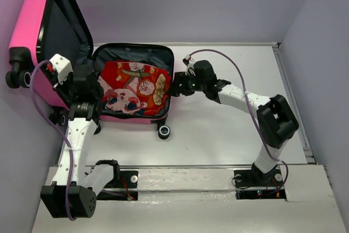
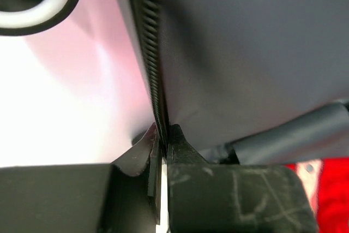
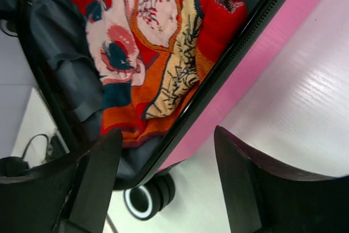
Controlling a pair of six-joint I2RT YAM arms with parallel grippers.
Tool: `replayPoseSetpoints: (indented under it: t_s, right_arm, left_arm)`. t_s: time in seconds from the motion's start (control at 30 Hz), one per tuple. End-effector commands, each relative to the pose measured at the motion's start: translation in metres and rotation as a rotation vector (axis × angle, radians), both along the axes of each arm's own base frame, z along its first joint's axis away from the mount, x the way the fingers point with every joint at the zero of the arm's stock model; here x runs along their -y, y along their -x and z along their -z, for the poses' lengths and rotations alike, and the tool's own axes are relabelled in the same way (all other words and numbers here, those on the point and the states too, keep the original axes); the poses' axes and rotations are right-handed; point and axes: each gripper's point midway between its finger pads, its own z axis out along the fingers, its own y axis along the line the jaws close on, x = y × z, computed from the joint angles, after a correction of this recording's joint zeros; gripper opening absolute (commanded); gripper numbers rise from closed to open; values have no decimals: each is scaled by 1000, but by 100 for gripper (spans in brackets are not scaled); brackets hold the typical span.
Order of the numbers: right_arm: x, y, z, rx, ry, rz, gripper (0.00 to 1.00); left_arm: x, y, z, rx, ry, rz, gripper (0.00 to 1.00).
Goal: Pack the luggage
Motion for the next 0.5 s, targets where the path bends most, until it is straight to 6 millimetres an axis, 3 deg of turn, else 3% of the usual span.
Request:
replayPoseSetpoints:
  t_s: [0.0, 0.07, 0.1, 0.2, 0.23, 0.27, 0.3, 0.43, 0.47]
  right_arm:
    - [-23, -12, 17, -30, 17, 3, 62]
    - [-24, -18, 24, -46, 27, 27, 47]
    - [-24, -21, 34, -59, 42, 39, 32]
    - [-29, -23, 37, -61, 51, 46, 16]
    - [-28, -23, 39, -63, 56, 54, 10]
    - [-27, -23, 40, -63, 59, 60, 7]
    - [-24, -26, 40, -54, 67, 82, 7]
    - [-9, -29, 35, -19, 97, 150, 7]
    - [-6, -28, 33, -15, 99, 164, 7]
  left_arm:
    - [40, -22, -11, 99, 5, 174, 6]
    - [50, -24, -13, 107, 6, 213, 6]
    - [63, -27, -14, 118, 10, 261, 6]
    - [90, -33, -17, 135, 21, 367, 6]
    - [114, -36, -19, 144, 28, 454, 6]
    - [129, -38, -20, 147, 33, 511, 6]
    - [159, -38, -18, 138, 36, 613, 6]
    - [208, -22, -9, 122, 43, 745, 6]
    - [232, -13, -7, 125, 55, 827, 6]
